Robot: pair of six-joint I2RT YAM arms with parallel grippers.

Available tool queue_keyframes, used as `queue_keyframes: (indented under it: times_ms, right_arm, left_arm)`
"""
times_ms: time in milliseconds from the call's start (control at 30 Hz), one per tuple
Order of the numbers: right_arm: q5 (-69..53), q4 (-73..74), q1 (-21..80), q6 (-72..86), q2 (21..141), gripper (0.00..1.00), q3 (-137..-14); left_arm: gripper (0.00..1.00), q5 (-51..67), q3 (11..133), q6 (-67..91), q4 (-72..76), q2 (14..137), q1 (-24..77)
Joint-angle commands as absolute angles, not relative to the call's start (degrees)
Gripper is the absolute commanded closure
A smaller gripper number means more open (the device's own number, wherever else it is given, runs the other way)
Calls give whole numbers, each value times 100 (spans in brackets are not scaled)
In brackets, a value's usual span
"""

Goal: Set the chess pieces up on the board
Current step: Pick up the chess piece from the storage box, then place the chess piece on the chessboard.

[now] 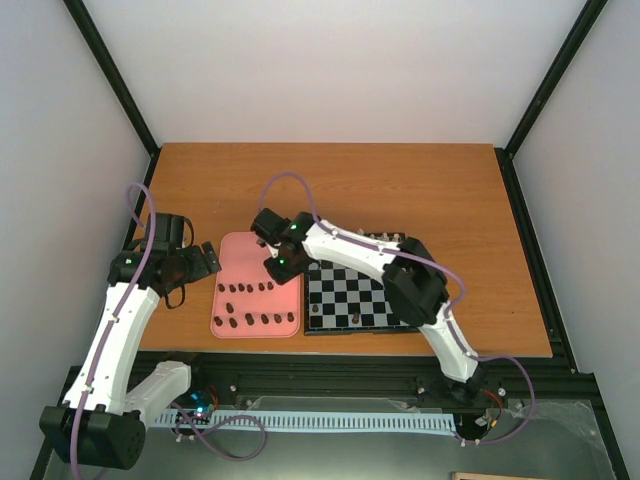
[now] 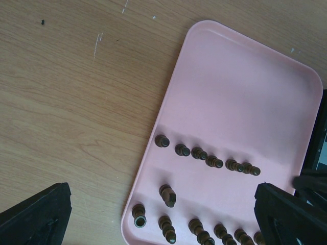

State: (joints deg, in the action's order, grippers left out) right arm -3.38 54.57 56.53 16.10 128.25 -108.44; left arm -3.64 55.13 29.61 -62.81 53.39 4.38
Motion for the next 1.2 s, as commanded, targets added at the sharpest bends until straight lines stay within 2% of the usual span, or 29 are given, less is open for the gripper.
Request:
queue_keyframes:
  times_ms: [0, 233, 433, 733, 1167]
  right_arm:
    - [-112, 5686, 5642, 1821, 11722, 96, -10417]
    - [109, 5511, 5643, 2273, 10596, 96, -8623]
    - [129, 5030, 5643, 2544, 10133, 97, -7456]
    - [127, 4630, 5643, 2624, 10168, 97, -7025]
    - [75, 4615, 5642, 2613, 10329, 97, -7129]
  left_arm:
    - [0, -391, 5587, 2900, -6242, 5346, 403]
    - [0, -309, 5458, 2922, -6136, 5363, 395]
    - [0, -264, 5463, 2896, -6114, 5387, 395]
    - [0, -245, 5504, 2883, -6125, 5423, 395]
    - [0, -246, 5495, 2892, -6100, 5471, 396]
